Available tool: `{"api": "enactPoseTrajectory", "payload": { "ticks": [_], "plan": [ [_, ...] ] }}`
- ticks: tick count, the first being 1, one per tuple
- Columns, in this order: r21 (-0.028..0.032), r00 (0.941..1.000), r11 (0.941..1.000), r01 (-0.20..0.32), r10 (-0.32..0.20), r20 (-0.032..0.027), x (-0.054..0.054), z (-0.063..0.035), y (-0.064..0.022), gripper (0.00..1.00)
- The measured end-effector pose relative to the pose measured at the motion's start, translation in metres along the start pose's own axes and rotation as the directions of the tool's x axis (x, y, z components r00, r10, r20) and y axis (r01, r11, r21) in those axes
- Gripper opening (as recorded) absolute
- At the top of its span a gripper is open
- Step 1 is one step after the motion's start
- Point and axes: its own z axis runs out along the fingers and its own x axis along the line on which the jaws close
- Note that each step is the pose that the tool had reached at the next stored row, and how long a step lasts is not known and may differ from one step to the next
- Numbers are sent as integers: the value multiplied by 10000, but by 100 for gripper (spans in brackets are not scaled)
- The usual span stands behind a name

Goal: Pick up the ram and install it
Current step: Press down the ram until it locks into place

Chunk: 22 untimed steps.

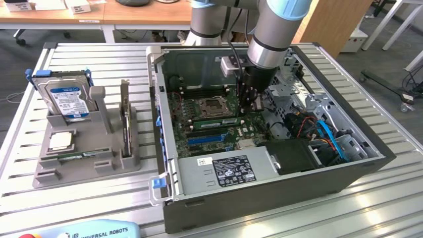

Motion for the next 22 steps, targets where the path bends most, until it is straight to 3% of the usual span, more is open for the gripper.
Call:
{"api": "enactPoseTrajectory", "payload": {
  "ticks": [22],
  "plan": [
    [1,10000,10000,-1,1,3,1,14,-17,10]
  ]
}}
